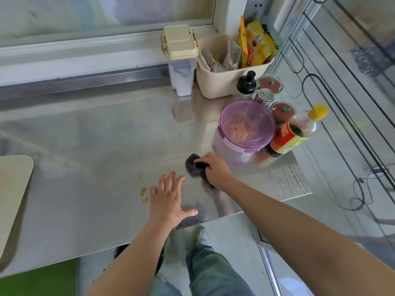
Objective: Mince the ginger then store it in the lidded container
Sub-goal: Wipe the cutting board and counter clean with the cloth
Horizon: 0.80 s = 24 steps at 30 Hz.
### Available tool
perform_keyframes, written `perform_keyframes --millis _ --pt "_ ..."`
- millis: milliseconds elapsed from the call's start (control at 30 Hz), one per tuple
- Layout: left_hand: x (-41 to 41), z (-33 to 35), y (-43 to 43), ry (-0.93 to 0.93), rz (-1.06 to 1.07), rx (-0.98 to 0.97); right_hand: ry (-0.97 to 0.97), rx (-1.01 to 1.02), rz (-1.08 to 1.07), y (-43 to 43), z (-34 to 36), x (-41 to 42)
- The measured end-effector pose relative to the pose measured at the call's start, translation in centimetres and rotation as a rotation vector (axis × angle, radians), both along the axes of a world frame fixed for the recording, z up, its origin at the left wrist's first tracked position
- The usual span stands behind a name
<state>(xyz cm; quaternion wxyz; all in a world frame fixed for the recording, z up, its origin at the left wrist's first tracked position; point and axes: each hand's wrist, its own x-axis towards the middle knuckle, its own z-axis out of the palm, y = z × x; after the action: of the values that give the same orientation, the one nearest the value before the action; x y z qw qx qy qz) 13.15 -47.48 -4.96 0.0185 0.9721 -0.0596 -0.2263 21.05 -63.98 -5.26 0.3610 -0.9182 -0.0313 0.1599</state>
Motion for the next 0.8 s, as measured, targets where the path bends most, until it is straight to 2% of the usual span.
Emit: perform_keyframes --millis 133,233,300,367,467,600,700,800 --pt "-0.3 0.0 0.2 -0.007 -0.012 0.013 -0.093 -0.1 -0.157 -1.2 -0.3 0.2" --pt "-0.4 -0.1 0.3 -0.004 -0.021 0.015 0.006 -0.037 0.031 -0.1 -0.2 -1.0" --pt "-0.4 -0.1 0.2 -0.003 -0.022 0.015 0.045 0.032 0.035 0.2 0.3 -1.8" --pt "-0.3 0.0 -0.1 -0.006 -0.003 0.023 -0.004 0.055 -0.169 -0.8 1.1 -2.4" --pt "-0.1 0.1 -1.6 0.014 0.061 0.033 -0.08 -0.03 -0.511 -4.1 1.9 -3.8" --pt "0.2 -0.2 -3.3 0.075 0.11 0.067 -0.148 -0.078 -0.827 -9.0 1.6 -5.2" --pt "0.2 -0.6 -3.3 0.059 0.102 0.089 -0.07 -0.153 -0.814 -10.8 -0.1 -5.3" --pt "0.0 -0.7 -3.0 0.026 0.094 0.088 -0.058 -0.181 -0.657 -8.9 -1.4 -5.7"
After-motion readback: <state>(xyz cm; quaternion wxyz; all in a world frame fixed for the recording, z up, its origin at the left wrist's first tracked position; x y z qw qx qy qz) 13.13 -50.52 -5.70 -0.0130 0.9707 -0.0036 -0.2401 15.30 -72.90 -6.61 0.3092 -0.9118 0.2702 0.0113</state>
